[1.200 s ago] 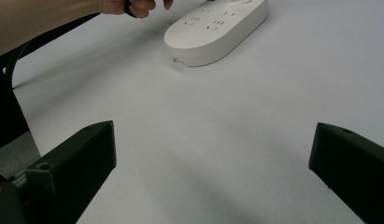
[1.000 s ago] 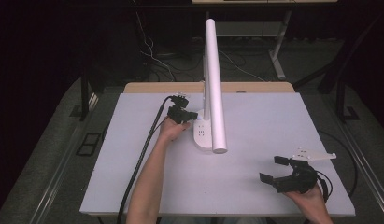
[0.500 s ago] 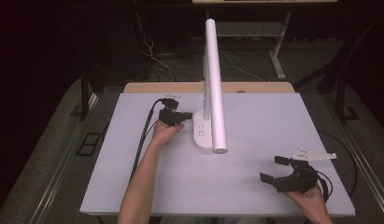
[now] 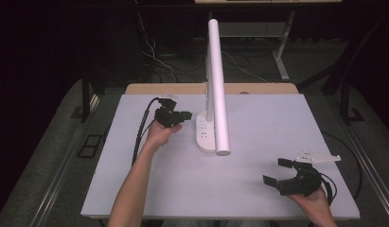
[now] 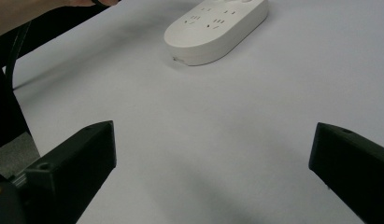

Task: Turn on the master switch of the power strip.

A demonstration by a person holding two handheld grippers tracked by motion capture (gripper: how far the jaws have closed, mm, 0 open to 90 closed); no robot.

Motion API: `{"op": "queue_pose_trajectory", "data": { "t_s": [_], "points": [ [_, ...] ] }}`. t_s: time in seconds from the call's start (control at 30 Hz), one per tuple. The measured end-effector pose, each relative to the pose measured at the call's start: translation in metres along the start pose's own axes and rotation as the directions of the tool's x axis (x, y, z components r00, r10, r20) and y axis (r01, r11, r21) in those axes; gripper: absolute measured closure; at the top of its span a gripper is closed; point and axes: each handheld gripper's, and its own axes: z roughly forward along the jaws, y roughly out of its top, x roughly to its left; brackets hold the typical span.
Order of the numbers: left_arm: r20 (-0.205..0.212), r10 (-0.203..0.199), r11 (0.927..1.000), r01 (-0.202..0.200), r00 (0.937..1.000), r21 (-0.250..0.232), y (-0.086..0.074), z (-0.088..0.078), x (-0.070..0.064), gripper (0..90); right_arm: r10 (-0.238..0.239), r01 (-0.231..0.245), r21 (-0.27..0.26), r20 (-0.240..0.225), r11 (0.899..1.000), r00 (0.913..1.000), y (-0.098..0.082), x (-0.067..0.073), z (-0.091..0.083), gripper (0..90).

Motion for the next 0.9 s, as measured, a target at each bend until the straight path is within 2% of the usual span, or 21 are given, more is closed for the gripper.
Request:
{"op": "queue_pose_trajectory", "data": {
  "t_s": [0.07,0.1,0.13,0.3,0.33,0.47,0.57,0.9],
  "points": [
    [-0.015,0.002,1.0,-0.002,0.9999,0.008,-0.001,-0.004,-0.001,65.7,0.002,-0.002,0.003,-0.001,1.0,1.0,0.0,0.0,0.0,0.1],
    [-0.021,-0.001,1.0,0.001,0.9998,0.006,-0.001,-0.007,-0.002,56.4,-0.002,0.002,0.002,-0.003,1.0,1.0,0.0,0.0,0.0,0.1],
    [-0.024,-0.006,1.0,0.006,0.9997,0.0,-0.002,-0.009,-0.002,56.4,-0.002,0.002,0.002,-0.003,1.0,1.0,0.0,0.0,0.0,0.1],
    [0.002,0.005,1.0,-0.005,1.0,0.0,-0.008,-0.025,-0.003,33.1,-0.004,0.004,0.005,-0.009,1.0,0.9999,0.0,0.001,0.0,0.1],
    [-0.006,0.003,1.0,-0.003,1.0,0.003,-0.009,-0.028,-0.003,28.8,0.003,-0.003,-0.003,-0.01,1.0,0.9999,0.0,0.001,0.001,0.1],
    [-0.008,-0.021,0.9997,0.021,0.9998,0.014,-0.014,-0.038,-0.004,13.3,0.011,-0.011,-0.009,-0.018,1.0,0.9998,0.001,0.002,0.001,0.1],
    [0.016,-0.042,0.9991,0.042,0.999,0.009,-0.019,-0.047,-0.005,1.5,0.003,-0.004,-0.012,-0.019,1.0,0.9998,0.001,0.002,0.001,0.1],
    [0.01,-0.067,0.9955,0.068,0.9977,-0.066,-0.043,-0.08,-0.009,0.0,-0.004,0.004,0.002,-0.021,1.0,0.9998,0.002,0.004,0.002,0.1]
  ]
}}
